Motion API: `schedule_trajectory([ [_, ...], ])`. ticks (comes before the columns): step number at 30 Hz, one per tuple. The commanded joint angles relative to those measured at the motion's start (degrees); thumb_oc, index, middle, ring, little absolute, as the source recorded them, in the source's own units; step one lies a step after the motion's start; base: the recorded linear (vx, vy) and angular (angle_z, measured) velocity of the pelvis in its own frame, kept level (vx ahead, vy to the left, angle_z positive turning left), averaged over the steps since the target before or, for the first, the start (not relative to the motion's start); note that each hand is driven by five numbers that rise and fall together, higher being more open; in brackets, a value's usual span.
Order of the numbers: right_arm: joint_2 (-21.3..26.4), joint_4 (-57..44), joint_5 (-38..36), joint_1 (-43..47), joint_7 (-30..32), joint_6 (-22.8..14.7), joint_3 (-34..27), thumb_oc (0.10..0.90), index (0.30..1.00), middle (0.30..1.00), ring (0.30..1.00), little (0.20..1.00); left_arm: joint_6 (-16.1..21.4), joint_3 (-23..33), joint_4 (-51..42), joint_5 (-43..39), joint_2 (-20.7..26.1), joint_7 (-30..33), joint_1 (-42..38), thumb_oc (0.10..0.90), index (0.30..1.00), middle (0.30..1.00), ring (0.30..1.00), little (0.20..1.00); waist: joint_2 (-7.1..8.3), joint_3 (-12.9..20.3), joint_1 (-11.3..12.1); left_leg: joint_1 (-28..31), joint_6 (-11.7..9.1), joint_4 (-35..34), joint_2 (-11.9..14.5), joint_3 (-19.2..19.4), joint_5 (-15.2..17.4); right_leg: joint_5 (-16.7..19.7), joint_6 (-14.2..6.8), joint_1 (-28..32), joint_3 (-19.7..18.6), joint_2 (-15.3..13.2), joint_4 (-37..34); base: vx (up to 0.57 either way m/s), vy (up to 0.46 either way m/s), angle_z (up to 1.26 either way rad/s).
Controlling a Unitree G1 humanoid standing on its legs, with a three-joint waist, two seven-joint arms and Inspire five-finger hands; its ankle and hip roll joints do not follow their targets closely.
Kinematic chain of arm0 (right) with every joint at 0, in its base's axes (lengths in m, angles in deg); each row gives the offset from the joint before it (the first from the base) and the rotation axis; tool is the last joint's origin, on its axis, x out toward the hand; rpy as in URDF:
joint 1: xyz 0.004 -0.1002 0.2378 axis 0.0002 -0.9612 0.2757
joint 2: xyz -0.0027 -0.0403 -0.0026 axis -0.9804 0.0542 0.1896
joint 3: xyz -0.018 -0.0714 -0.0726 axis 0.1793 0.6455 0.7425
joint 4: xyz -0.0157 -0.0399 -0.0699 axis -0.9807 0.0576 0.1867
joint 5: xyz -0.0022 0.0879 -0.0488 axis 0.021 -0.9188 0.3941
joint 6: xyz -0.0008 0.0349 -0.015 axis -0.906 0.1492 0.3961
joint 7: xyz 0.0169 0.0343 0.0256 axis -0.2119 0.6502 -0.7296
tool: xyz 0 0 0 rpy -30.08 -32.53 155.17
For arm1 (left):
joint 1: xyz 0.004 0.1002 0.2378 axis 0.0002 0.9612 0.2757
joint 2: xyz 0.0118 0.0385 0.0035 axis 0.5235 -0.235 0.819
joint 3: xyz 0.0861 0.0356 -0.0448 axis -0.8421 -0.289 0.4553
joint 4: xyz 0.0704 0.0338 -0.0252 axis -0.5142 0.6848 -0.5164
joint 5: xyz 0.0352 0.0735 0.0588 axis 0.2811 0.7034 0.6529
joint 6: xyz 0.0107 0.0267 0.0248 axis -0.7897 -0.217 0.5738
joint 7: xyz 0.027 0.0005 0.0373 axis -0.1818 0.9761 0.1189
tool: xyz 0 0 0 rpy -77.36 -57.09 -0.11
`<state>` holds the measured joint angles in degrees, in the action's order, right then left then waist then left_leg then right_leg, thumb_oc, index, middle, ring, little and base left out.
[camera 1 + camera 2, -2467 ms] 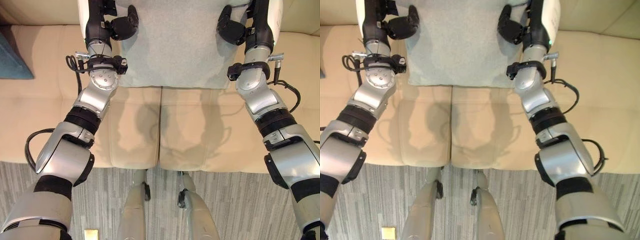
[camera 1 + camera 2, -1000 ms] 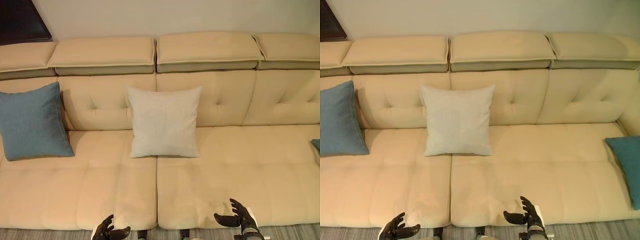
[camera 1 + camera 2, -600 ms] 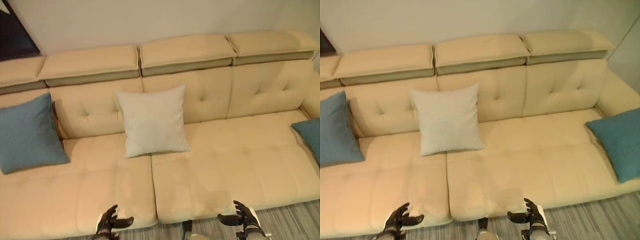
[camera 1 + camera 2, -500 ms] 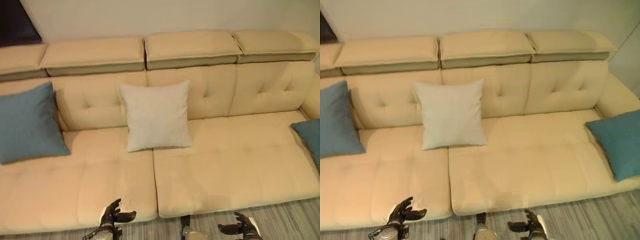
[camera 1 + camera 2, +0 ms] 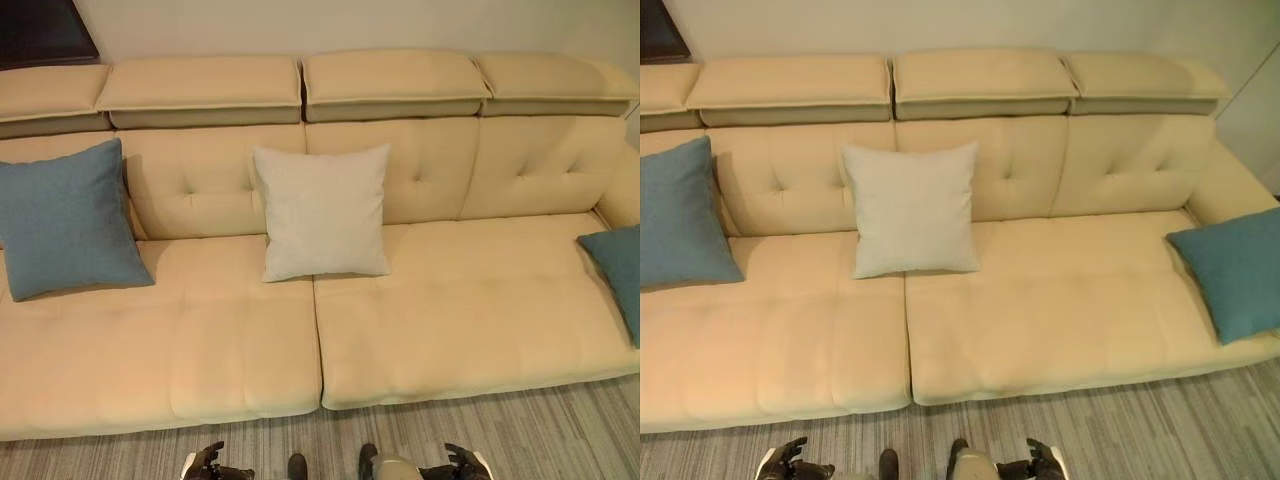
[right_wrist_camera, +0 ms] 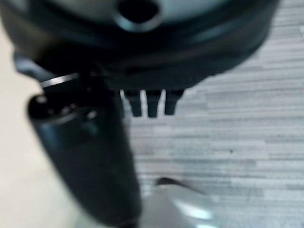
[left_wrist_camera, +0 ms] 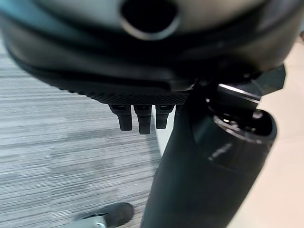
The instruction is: Pick up all the scattered cushions and arrange them neatly on the sofa.
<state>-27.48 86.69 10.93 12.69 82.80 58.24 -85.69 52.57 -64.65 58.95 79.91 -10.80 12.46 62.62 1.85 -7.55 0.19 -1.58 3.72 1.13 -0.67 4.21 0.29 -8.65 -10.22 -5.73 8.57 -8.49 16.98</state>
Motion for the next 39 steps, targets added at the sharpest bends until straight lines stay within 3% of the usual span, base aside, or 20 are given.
schedule_trajectory([
  [1, 2.78, -1.43, -1.19, 1.34, 1.94, -2.06, 0.11, 0.8, 0.9, 0.9, 0.9, 0.9, 1.63, 1.82, -0.61, 0.98, 0.98, 0.76, -1.79, 0.8, 0.9, 0.9, 0.9, 0.9, 1.77, 3.23, 1.78, -3.03, -2.68, 0.46, -2.15, 0.35, 4.37, 5.18, 1.85, 4.02, 3.89, 1.24, -9.58, -0.07, -0.107, -0.73],
  [6, 3.32, -2.35, -1.85, 2.12, 1.86, -2.21, 0.56, 0.8, 0.9, 0.9, 0.9, 0.9, 1.78, 0.97, -0.51, 1.38, 0.7, 0.73, -2.47, 0.8, 0.9, 0.9, 0.9, 0.9, 1.76, 3.29, 0.61, -2.73, -3.65, 0.68, -1.4, 1.45, 3.94, 5.39, 2.29, 5.06, 1.84, 2.74, -13.95, -0.02, -0.13, -0.32],
  [9, 3.52, -2.24, -3.18, 1.56, 2.17, -2.35, 0.08, 0.8, 0.9, 0.9, 0.9, 0.9, 1.62, -0.68, -1.73, 1.72, 0.28, 0.6, -3.89, 0.8, 0.9, 0.9, 0.9, 0.9, 2.13, 2.14, -0.81, -4.01, -5.26, 4.8, -0.39, 2.11, 4.36, 5.74, 3.33, 5.81, 1.62, 3.49, -16.29, -0.06, -0.141, -0.05],
  [13, 3.74, -0.61, -3.48, 1.1, 2.43, -2.06, -0.05, 0.8, 0.9, 0.9, 0.9, 0.9, 1.42, -2.05, -2.4, 1.87, -0.3, 0.21, -4.62, 0.8, 0.9, 0.9, 0.9, 0.9, 2.33, 1.4, -1.54, -4.76, -5.63, 8.81, 0.58, 2.43, 5.51, 5.78, 4.1, 6.82, 1.09, 3.89, -17.59, -0.05, -0.075, -0.04],
  [17, 4.3, 1.23, -3.43, 1.19, 3.17, -1.67, 0.07, 0.8, 0.9, 0.9, 0.9, 0.9, 1.72, -3.62, -2.54, 0.18, -1.66, 0.57, -5.2, 0.8, 0.9, 0.9, 0.9, 0.9, 2.45, 0.09, -0.81, -5.65, -6.48, 11.71, -1.01, -5.88, 5.9, 6.19, 4.74, 5.96, -2.57, 4.34, -16.5, -0.06, 0.017, -0.33],
  [18, 4.3, 1.23, -3.43, 1.19, 3.17, -1.67, 0.08, 0.8, 0.9, 0.9, 0.9, 0.9, 1.72, -3.62, -2.54, 0.18, -1.66, 0.57, -5.2, 0.8, 0.9, 0.9, 0.9, 0.9, 2.45, 0.11, -0.82, -5.67, -6.48, 11.7, -1.01, -5.89, 5.89, 6.19, 4.73, 5.93, -2.56, 4.34, -16.5, -0.06, 0.062, -0.91],
  [20, 4.88, 1.48, -3.63, 1.03, 3.75, -1.49, -0.11, 0.8, 0.9, 0.9, 0.9, 0.9, 2.07, -4.58, -2.97, -1.77, -2.24, 0.53, -5.96, 0.8, 0.9, 0.9, 0.9, 0.9, 2.46, 0.41, -0.11, -5.93, -6.69, 11.09, -3.71, -15.97, 6.37, 7.28, 4.32, 4.25, -6.97, 4.28, -15.94, -0.06, 0.137, -1.17],
  [21, 5.13, 1.62, -4.14, 1.06, 3.8, -1.37, -0.63, 0.8, 0.9, 0.9, 0.9, 0.9, 2.03, -4.88, -2.97, -1.75, -2.32, 0.42, -6.41, 0.8, 0.9, 0.9, 0.9, 0.9, 2.29, 0.62, -0.26, -5.4, -6.43, 9.66, -4.24, -17.61, 6.63, 7.59, 4.05, 3.69, -8.12, 4.31, -15.97, -0.05, 0.156, -1.29],
  [23, 5.16, 1.76, -4.48, 0.85, 3.73, -1.33, -1.46, 0.8, 0.9, 0.9, 0.9, 0.9, 1.99, -5.42, -2.42, -0.89, -2.4, 0.03, -6.72, 0.8, 0.9, 0.9, 0.9, 0.9, 1.66, 1.48, -1.05, -3.63, -5.54, 5.58, -3.72, -17.84, 6.34, 8.01, 3.59, 2.53, -8.82, 4.41, -15.94, -0.08, 0.22, -1.11],
  [24, 5.07, 1.62, -4.67, 1.24, 3.92, -0.85, -1.61, 0.8, 0.9, 0.9, 0.9, 0.9, 1.73, -6.59, -2.09, 1.61, -1.99, -0.11, -7.14, 0.8, 0.9, 0.9, 0.9, 0.9, 1.36, 1.49, -2.03, -2.76, -4.81, 2.52, -3.76, -15.84, 5.18, 10.32, 2.13, -0.63, -10.54, 4.08, -15.3, -0.15, 0.315, -0.48],
  [26, 4.86, 1.23, -4.51, 1.22, 3.97, -0.87, -1.43, 0.8, 0.9, 0.9, 0.9, 0.9, 1.7, -6.74, -2.06, 2.43, -1.71, -0.05, -7.08, 0.8, 0.9, 0.9, 0.9, 0.9, 1.37, 1.38, -2.1, -2.58, -4.6, 1.87, -3.53, -14.59, 4.95, 10.79, 1.54, -1.33, -10.71, 4.05, -15.12, -0.14, 0.201, -0.88],
  [28, 4.1, 0.64, -3.9, 1.61, 4.19, -0.69, -0.55, 0.8, 0.9, 0.9, 0.9, 0.9, 1.67, -6.85, -2.21, 3.49, -0.29, 0.11, -7.43, 0.8, 0.9, 0.9, 0.9, 0.9, 1.11, -0.21, -1.53, -3.4, -3.98, 1.84, -2.65, -11.34, 4.21, 10.85, 0.56, -4.69, -8.43, 3.57, -11.71, -0.17, 0.117, -1.59],
  [30, 4.09, 0.63, -3.9, 1.62, 4.19, -0.68, -0.55, 0.8, 0.9, 0.9, 0.9, 0.9, 1.67, -6.85, -2.21, 3.49, -0.29, 0.11, -7.44, 0.8, 0.9, 0.9, 0.9, 0.9, 1.12, -0.22, -1.47, -3.39, -3.97, 1.85, -2.65, -11.29, 4.24, 10.8, 0.56, -4.75, -8.49, 3.58, -11.6, -0.08, 0.02, -0.79],
  [31, 3.94, 0.64, -2.89, 1.21, 4.21, -0.83, -0.28, 0.8, 0.9, 0.9, 0.9, 0.9, 1.37, -6.2, -1.89, 4.2, 0.18, 0.1, -6.9, 0.8, 0.9, 0.9, 0.9, 0.9, 0.59, -1.01, 0.41, -3.66, -4.0, 1.63, -1.32, -8.71, 4.02, 8.83, 1.65, -4.02, 1.45, 0.36, -9.35, -0.17, 0.018, -0.57],
  [32, 3.84, 0.88, -1.81, 0.79, 4.04, -0.79, -0.28, 0.8, 0.9, 0.9, 0.9, 0.9, 1.07, -5.18, -1.26, 4.58, 0.47, -0.21, -6.27, 0.8, 0.9, 0.9, 0.9, 0.9, 0.32, -1.04, 1.13, -3.44, -3.74, 1.38, -0.22, -6.42, 3.64, 7.04, 2.68, -2.24, 7.55, -1.3, -6.82, -0.17, 0.018, -0.91],
  [37, 4.08, 1.18, -1.23, 0.25, 3.97, -0.91, -0.42, 0.8, 0.9, 0.9, 0.9, 0.9, 1.24, -3.94, -1.14, 4.39, 0.79, -0.33, -5.07, 0.8, 0.9, 0.9, 0.9, 0.9, 0.99, -0.06, 3.08, -3.4, -3.6, 0.97, 0.64, -2.56, 3.15, 5.19, 2.56, 2.96, 11.61, -1.55, -6.73, -0.08, -0.073, -0.67],
  [39, 3.95, 0.45, -1.58, 0.41, 3.97, -1.02, 0.33, 0.8, 0.9, 0.9, 0.9, 0.9, 1.35, -3.77, -1.06, 4.34, 0.83, 0.03, -4.86, 0.8, 0.9, 0.9, 0.9, 0.9, 1.75, 0.65, 3.34, -2.95, -4.01, 0.32, 1.09, -1.25, 3.04, 4.99, 2.72, 3.08, 10.28, -0.25, -9.59, 0.01, -0.236, -0.86],
])
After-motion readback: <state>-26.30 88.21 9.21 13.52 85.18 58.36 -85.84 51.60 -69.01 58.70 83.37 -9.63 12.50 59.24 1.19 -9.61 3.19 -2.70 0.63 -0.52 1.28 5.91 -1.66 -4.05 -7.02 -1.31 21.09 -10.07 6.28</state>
